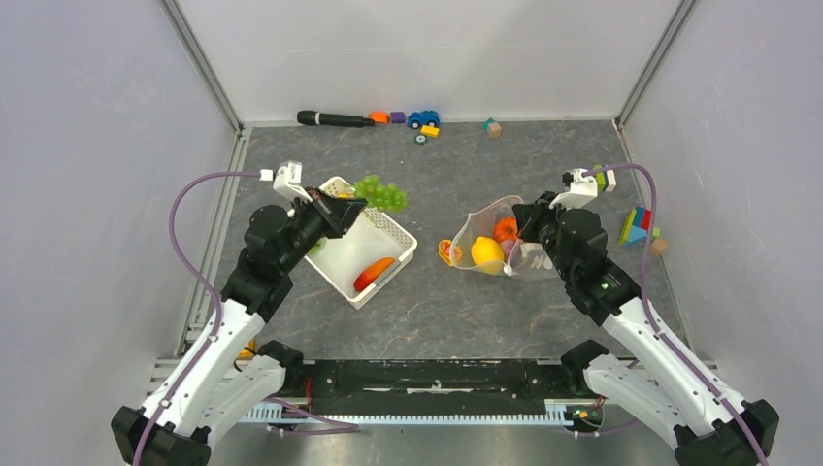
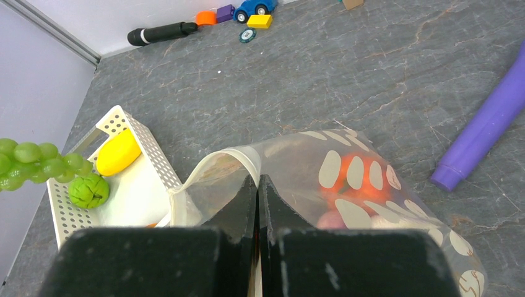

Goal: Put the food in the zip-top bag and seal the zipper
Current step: Place the fake fruit in the zipper food storage bag.

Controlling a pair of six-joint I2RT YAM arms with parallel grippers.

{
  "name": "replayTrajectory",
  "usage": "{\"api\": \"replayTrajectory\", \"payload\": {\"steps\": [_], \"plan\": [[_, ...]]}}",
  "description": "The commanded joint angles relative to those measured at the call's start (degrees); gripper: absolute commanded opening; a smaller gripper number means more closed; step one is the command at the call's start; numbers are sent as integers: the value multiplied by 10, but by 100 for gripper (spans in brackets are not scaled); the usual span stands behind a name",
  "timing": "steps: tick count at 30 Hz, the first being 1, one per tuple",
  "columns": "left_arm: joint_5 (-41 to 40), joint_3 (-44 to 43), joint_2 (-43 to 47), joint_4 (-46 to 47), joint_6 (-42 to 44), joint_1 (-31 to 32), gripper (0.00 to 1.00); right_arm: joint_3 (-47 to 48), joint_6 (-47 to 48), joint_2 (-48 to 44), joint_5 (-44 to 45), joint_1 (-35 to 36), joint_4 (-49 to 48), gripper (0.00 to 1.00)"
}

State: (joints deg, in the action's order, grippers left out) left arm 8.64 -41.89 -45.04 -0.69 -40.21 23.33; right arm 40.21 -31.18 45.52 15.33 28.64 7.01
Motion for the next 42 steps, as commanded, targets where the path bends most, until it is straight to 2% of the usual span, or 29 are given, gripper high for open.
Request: {"api": "replayTrajectory", "payload": {"steps": [1, 12, 24, 35, 42], "plan": [[102, -19, -12, 102, 3, -1, 2, 9, 7, -13, 0, 1, -18, 0], [172, -18, -52, 183, -22, 22, 2, 9, 4, -10, -8, 1, -22, 0], [177, -69, -149, 201, 51, 154, 2, 10, 2, -10, -13, 1, -22, 0], [157, -80, -164, 203, 109, 226, 2, 10, 2, -11, -22, 1, -22, 0], [59, -94, -193, 181, 144, 266, 2, 11, -2, -11, -37, 1, -22, 0]]}}
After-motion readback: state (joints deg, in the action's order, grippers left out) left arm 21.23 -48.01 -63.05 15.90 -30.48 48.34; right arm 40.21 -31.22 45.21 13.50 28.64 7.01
